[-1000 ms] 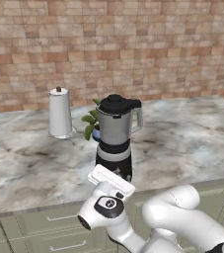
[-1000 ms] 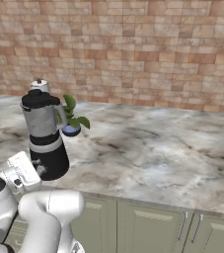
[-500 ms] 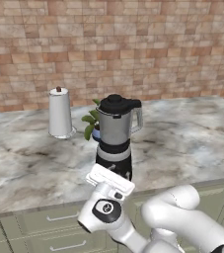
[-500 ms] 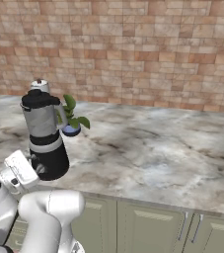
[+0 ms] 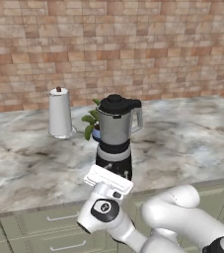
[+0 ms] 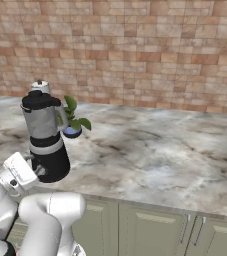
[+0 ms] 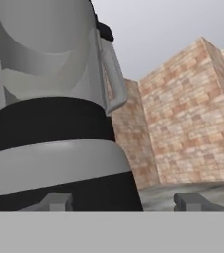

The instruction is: Open the blender lid, put the banana in the blender, close the lid, and start the blender.

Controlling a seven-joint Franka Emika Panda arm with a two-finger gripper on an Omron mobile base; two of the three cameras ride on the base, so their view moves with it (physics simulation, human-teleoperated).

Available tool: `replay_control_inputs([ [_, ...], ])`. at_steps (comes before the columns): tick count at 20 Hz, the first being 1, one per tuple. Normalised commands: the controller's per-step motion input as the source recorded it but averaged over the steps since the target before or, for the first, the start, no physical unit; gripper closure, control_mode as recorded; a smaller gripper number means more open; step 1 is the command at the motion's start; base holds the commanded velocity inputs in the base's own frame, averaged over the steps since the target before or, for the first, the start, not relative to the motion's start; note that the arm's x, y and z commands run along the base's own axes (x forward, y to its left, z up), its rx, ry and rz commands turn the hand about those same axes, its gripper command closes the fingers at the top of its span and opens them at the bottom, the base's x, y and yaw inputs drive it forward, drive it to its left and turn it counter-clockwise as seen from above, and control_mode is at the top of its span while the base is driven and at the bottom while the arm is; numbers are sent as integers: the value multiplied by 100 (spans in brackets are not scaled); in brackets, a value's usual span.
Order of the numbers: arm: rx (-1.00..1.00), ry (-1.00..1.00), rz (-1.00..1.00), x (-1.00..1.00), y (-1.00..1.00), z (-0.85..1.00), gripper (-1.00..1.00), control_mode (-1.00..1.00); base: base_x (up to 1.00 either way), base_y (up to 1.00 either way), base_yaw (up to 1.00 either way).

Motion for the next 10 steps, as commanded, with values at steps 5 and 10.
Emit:
replay_control_inputs([
  [5,0,0,1,13,-8,-46,-100,-100,0,0,0],
  [10,0,0,0,0,-35,-12,-100,-100,0,0,0],
])
